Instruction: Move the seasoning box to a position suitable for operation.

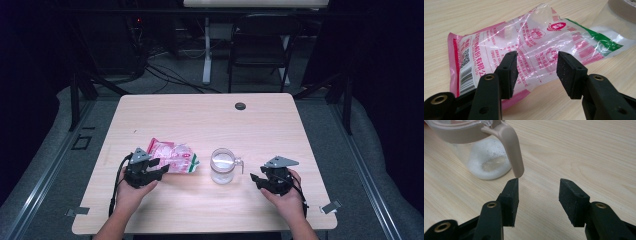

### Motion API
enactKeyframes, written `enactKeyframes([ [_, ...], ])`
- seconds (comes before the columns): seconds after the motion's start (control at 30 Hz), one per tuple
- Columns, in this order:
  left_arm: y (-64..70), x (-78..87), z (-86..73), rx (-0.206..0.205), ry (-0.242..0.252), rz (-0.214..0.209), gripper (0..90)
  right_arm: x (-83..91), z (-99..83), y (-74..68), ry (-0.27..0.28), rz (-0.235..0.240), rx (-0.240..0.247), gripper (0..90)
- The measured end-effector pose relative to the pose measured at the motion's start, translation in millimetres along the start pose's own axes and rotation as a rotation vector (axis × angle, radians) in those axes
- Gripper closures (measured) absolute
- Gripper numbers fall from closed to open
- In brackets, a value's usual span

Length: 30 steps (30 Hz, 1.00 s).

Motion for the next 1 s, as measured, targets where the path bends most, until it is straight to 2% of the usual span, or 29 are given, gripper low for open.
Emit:
enactKeyframes([
  [0.23,2.6,4.0,-2.4,-0.001,-0.005,-0.003,51.2,-4.8,3.5,-4.8,0.008,0.012,0.013,50.2],
  [0.27,3.6,5.5,-2.0,0.004,0.015,0.000,51.2,-6.4,4.8,-8.3,0.011,0.023,0.023,50.3],
  [0.37,4.2,6.9,-2.3,0.023,0.019,-0.011,51.2,-8.3,7.2,-11.9,0.019,0.025,0.035,51.0],
  [0.43,3.5,8.9,-3.4,0.021,0.018,-0.004,51.2,-8.7,8.1,-11.7,0.016,0.022,0.043,51.1],
  [0.6,3.2,18.6,-9.4,0.018,0.028,0.017,51.2,-16.3,14.7,-15.8,0.025,0.038,0.028,52.6],
  [0.7,1.7,21.9,-10.2,0.026,0.038,0.022,51.1,-19.4,16.1,-17.4,0.022,0.037,0.040,54.2],
  [0.73,0.3,24.8,-11.3,0.033,0.044,0.029,51.2,-23.4,17.9,-19.8,0.016,0.033,0.070,58.6],
  [0.83,-0.4,26.7,-11.8,0.039,0.049,0.033,51.1,-28.5,18.4,-23.1,-0.003,0.038,0.096,62.5],
  [0.93,1.2,28.9,-14.5,0.034,0.046,0.040,51.0,-39.5,18.2,-26.4,-0.026,0.023,0.127,65.0],
  [1.0,2.2,30.3,-15.4,0.021,0.043,0.042,51.0,-43.3,18.3,-26.8,-0.035,0.019,0.121,66.0],
])
Point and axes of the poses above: each handheld gripper's, and its own axes: x roughly backward along the jaws, z roughly out of its top, y roughly to its right, the point moved 10 cm from there along -x, roughly forward along the jaws, and after that the axes turned 1 degree about -x, right-handed, at the moved point
